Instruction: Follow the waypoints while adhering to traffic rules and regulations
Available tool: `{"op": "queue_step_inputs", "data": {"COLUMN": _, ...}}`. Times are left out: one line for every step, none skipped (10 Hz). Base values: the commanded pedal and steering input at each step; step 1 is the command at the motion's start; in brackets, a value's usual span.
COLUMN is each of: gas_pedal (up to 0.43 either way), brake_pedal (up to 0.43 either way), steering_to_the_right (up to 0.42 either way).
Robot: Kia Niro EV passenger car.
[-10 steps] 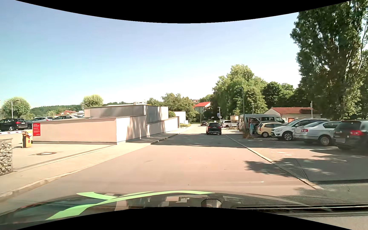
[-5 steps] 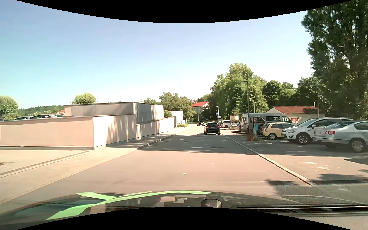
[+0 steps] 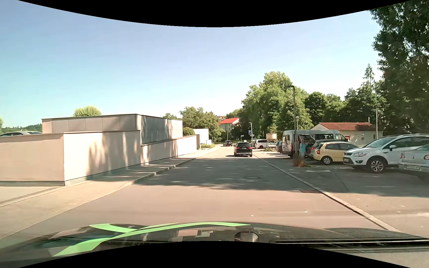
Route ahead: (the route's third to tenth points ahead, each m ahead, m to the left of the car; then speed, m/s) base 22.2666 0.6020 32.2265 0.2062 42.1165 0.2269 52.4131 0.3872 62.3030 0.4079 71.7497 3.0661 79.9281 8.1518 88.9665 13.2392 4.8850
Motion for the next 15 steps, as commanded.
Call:
{"op": "queue_step_inputs", "data": {"gas_pedal": 0.0, "brake_pedal": 0.0, "steering_to_the_right": 0.038}}
{"op": "queue_step_inputs", "data": {"gas_pedal": 0.0, "brake_pedal": 0.0, "steering_to_the_right": 0.038}}
{"op": "queue_step_inputs", "data": {"gas_pedal": 0.0, "brake_pedal": 0.0, "steering_to_the_right": 0.038}}
{"op": "queue_step_inputs", "data": {"gas_pedal": 0.0, "brake_pedal": 0.0, "steering_to_the_right": 0.036}}
{"op": "queue_step_inputs", "data": {"gas_pedal": 0.0, "brake_pedal": 0.0, "steering_to_the_right": 0.035}}
{"op": "queue_step_inputs", "data": {"gas_pedal": 0.0, "brake_pedal": 0.0, "steering_to_the_right": 0.031}}
{"op": "queue_step_inputs", "data": {"gas_pedal": 0.0, "brake_pedal": 0.0, "steering_to_the_right": 0.028}}
{"op": "queue_step_inputs", "data": {"gas_pedal": 0.0, "brake_pedal": 0.0, "steering_to_the_right": 0.026}}
{"op": "queue_step_inputs", "data": {"gas_pedal": 0.0, "brake_pedal": 0.0, "steering_to_the_right": 0.023}}
{"op": "queue_step_inputs", "data": {"gas_pedal": 0.0, "brake_pedal": 0.0, "steering_to_the_right": 0.018}}
{"op": "queue_step_inputs", "data": {"gas_pedal": 0.0, "brake_pedal": 0.0, "steering_to_the_right": 0.016}}
{"op": "queue_step_inputs", "data": {"gas_pedal": 0.0, "brake_pedal": 0.0, "steering_to_the_right": 0.014}}
{"op": "queue_step_inputs", "data": {"gas_pedal": 0.008, "brake_pedal": 0.0, "steering_to_the_right": 0.012}}
{"op": "queue_step_inputs", "data": {"gas_pedal": 0.02, "brake_pedal": 0.0, "steering_to_the_right": 0.011}}
{"op": "queue_step_inputs", "data": {"gas_pedal": 0.039, "brake_pedal": 0.0, "steering_to_the_right": 0.011}}
